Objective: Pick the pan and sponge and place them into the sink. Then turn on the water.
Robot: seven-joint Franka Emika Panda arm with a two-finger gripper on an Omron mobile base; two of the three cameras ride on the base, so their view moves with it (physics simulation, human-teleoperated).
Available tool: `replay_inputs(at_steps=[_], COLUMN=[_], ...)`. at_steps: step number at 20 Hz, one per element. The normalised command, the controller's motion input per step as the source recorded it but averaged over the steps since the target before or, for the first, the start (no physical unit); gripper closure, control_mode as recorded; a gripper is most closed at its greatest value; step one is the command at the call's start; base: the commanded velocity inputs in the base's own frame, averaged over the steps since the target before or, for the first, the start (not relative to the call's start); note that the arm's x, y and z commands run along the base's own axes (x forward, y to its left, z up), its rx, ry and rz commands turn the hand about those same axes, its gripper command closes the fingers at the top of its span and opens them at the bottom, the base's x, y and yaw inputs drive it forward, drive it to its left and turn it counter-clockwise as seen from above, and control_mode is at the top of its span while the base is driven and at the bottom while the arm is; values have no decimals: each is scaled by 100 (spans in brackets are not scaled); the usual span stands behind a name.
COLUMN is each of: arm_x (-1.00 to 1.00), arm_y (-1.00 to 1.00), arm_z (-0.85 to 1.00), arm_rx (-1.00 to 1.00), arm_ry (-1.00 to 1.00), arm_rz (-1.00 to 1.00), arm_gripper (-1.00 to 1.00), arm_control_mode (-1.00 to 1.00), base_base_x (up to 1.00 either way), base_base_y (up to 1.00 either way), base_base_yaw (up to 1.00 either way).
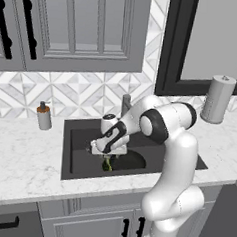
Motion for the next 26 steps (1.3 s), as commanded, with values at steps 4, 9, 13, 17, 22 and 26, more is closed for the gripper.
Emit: replay_inputs(at_steps=[4, 9, 13, 17, 22, 26], arm_x=[-20, -33, -40, -39, -46, -29], arm_y=[-14, -21, -34, -22, -38, -34], arm_z=[96, 100, 94, 62, 49, 32], arm_rx=[2, 2, 3, 0, 0, 0], arm_ry=[-18, -21, -20, -6, 0, -2], arm_rz=[-6, -5, -2, 0, 0, 0], arm_gripper=[-100, -100, -100, -100, -100, -100], arm_control_mode=[-100, -100, -100, -100, -100, -100], base_base_x=[0, 0, 0, 0, 0, 0], base_base_y=[0, 0, 0, 0, 0, 0], base_base_yaw=[0, 0, 0, 0, 0, 0])
